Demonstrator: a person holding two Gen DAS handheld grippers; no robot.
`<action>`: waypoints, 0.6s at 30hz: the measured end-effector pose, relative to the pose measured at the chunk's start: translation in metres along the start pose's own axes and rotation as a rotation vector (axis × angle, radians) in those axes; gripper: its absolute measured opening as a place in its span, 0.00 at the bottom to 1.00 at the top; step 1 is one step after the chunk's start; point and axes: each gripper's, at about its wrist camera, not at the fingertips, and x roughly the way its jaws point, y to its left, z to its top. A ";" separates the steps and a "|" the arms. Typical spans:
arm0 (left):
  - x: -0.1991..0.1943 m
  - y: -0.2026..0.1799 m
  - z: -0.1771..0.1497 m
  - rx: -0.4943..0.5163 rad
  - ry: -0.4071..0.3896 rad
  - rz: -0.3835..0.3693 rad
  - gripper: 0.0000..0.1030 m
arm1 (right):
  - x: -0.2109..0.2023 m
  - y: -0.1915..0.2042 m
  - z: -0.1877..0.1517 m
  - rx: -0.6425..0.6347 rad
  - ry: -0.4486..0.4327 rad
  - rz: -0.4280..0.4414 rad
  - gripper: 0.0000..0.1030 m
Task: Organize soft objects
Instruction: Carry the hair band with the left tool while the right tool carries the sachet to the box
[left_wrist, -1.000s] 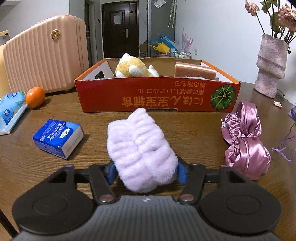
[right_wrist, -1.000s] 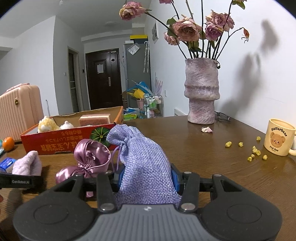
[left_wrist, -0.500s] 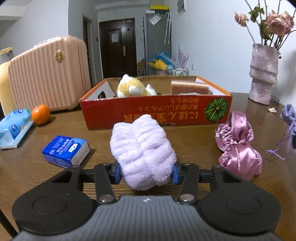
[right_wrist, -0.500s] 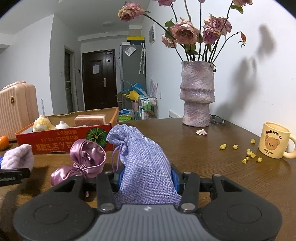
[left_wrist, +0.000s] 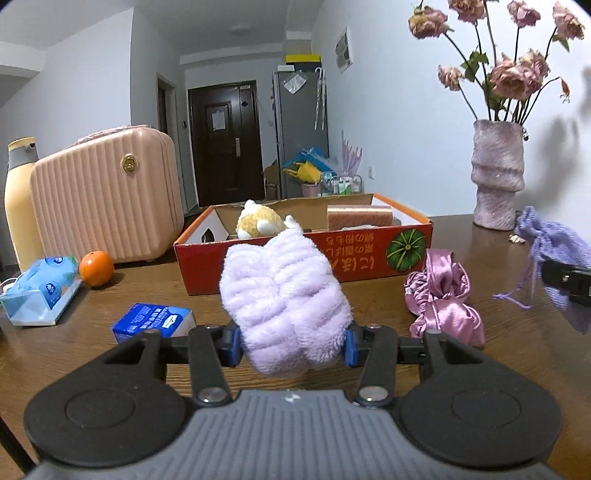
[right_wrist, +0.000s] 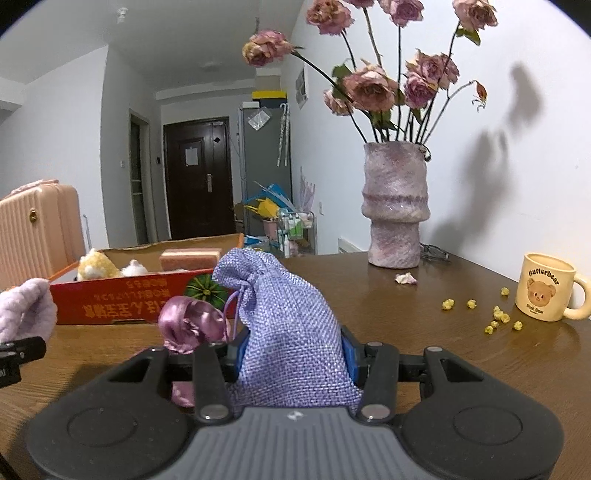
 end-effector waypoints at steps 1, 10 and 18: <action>-0.003 0.002 0.000 -0.001 -0.004 -0.001 0.47 | -0.002 0.002 0.000 -0.003 -0.005 0.005 0.44; -0.024 0.016 -0.002 0.007 -0.037 -0.007 0.47 | -0.018 0.027 -0.003 -0.019 -0.028 0.067 0.44; -0.039 0.032 -0.005 -0.001 -0.056 -0.009 0.47 | -0.030 0.052 -0.007 -0.033 -0.032 0.127 0.44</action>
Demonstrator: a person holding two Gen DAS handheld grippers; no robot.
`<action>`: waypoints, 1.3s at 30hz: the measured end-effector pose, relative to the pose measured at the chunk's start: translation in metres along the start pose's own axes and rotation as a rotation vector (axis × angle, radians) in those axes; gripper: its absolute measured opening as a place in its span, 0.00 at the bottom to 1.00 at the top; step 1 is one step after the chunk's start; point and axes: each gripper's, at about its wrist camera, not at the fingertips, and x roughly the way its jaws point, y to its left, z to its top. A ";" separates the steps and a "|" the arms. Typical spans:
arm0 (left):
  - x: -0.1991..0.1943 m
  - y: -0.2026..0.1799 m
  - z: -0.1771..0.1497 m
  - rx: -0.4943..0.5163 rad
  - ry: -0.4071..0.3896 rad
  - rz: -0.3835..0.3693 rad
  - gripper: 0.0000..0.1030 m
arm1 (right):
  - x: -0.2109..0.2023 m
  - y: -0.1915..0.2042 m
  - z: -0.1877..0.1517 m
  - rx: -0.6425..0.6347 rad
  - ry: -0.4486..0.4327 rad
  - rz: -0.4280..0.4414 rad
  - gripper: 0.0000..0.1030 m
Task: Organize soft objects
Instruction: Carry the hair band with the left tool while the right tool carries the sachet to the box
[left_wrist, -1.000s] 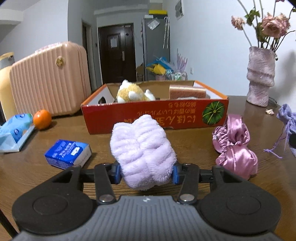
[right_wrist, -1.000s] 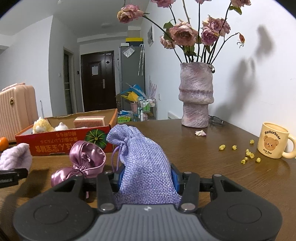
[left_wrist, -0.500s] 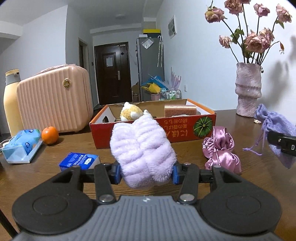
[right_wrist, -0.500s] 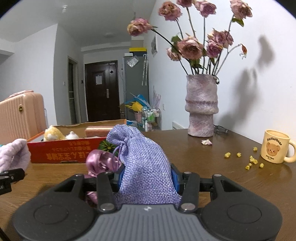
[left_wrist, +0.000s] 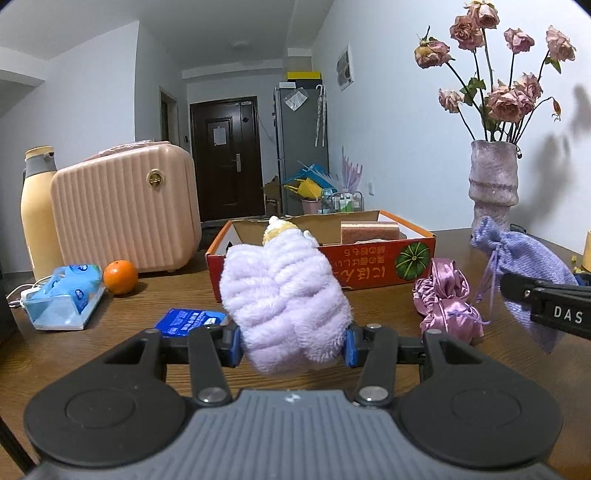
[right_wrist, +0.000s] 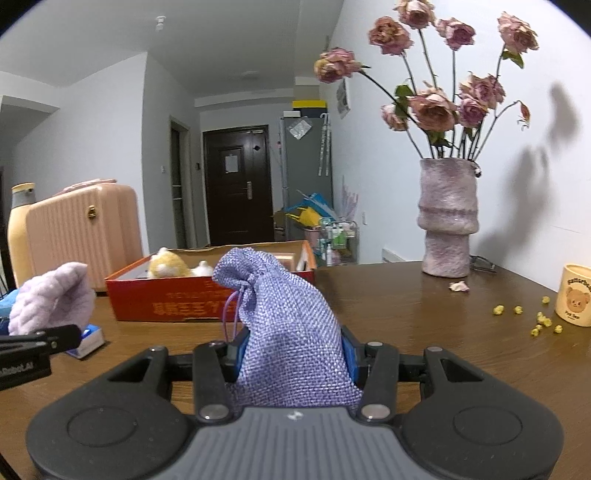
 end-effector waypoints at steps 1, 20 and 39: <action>-0.002 0.002 0.000 0.001 -0.003 -0.001 0.47 | -0.001 0.003 0.000 -0.002 0.000 0.006 0.44; -0.007 0.017 0.003 0.008 -0.052 0.019 0.48 | 0.000 0.043 -0.003 -0.039 -0.012 0.046 0.45; 0.035 0.021 0.033 -0.047 -0.099 0.038 0.48 | 0.045 0.062 0.018 -0.023 -0.063 0.040 0.45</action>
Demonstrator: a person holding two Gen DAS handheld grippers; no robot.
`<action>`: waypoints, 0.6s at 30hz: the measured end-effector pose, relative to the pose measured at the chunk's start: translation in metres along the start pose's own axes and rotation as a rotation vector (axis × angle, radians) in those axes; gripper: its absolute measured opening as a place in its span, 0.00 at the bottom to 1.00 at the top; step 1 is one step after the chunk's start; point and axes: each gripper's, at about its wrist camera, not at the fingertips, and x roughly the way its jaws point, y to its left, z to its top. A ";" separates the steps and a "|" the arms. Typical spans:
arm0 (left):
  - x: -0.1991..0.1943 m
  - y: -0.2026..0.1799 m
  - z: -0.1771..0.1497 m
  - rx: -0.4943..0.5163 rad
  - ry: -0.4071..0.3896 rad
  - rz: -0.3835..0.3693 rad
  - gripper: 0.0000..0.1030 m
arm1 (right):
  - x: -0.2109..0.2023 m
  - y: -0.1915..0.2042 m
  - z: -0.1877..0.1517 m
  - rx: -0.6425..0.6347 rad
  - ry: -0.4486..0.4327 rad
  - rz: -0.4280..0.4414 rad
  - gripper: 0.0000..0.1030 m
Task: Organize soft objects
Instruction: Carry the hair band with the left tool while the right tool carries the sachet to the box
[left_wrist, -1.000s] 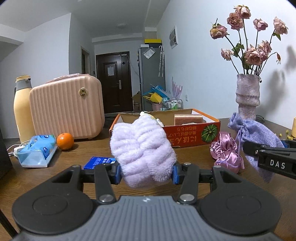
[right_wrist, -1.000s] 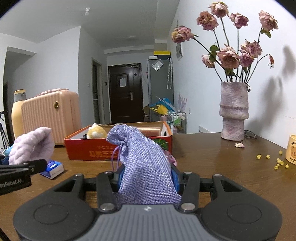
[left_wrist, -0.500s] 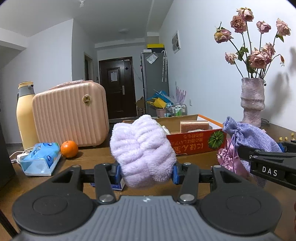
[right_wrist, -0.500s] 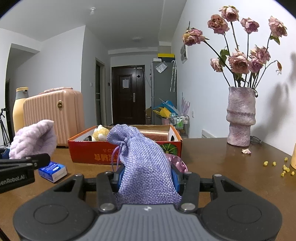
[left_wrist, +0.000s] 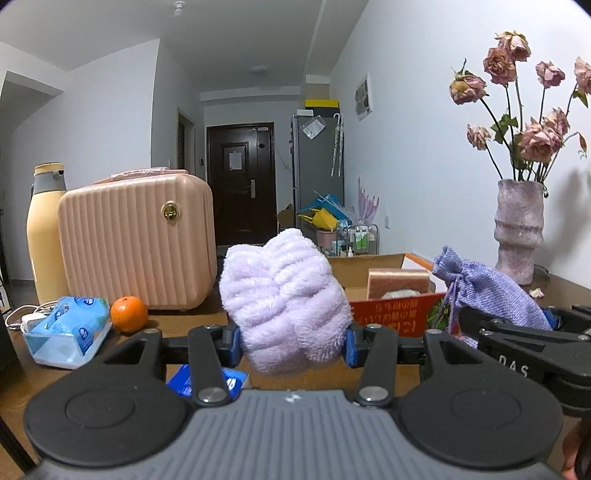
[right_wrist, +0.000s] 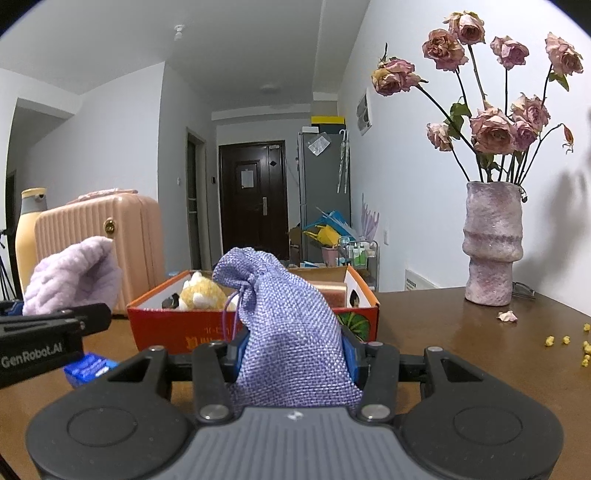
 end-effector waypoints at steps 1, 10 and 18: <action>0.003 0.000 0.002 -0.005 -0.003 0.000 0.48 | 0.003 0.001 0.001 0.002 -0.004 0.001 0.45; 0.025 0.007 0.014 -0.061 -0.011 0.022 0.48 | 0.026 0.004 0.013 0.019 -0.027 -0.004 0.45; 0.040 0.009 0.024 -0.073 -0.034 0.027 0.48 | 0.044 0.007 0.022 0.029 -0.048 -0.016 0.45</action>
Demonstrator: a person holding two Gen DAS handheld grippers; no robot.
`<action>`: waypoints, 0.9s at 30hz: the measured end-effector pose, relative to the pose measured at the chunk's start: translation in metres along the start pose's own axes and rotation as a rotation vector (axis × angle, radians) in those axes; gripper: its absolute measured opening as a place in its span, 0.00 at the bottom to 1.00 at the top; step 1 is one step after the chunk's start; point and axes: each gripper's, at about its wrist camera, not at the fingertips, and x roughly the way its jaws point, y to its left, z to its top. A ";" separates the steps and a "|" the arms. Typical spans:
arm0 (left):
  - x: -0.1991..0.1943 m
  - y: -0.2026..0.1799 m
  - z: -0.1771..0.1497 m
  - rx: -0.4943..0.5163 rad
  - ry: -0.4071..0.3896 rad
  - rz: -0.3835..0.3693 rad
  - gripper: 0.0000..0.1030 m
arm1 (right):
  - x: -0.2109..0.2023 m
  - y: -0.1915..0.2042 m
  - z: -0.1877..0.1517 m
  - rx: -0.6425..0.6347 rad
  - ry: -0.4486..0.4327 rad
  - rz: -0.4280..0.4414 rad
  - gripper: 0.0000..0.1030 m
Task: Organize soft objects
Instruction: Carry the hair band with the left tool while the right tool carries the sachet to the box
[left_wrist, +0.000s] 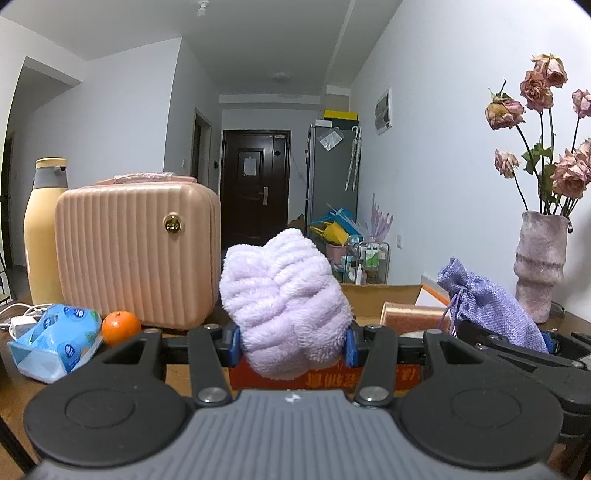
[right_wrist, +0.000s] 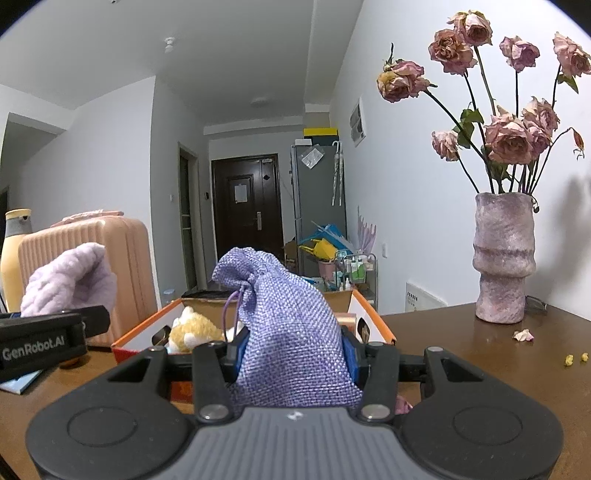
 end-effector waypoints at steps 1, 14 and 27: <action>0.001 0.000 0.001 0.001 -0.005 0.001 0.48 | 0.002 0.001 0.001 0.002 -0.003 -0.001 0.45; 0.029 0.002 0.010 -0.010 -0.022 0.006 0.48 | 0.036 0.005 0.012 0.026 -0.024 -0.012 0.45; 0.075 -0.005 0.019 -0.026 -0.024 0.019 0.48 | 0.074 0.010 0.020 0.029 -0.035 -0.020 0.45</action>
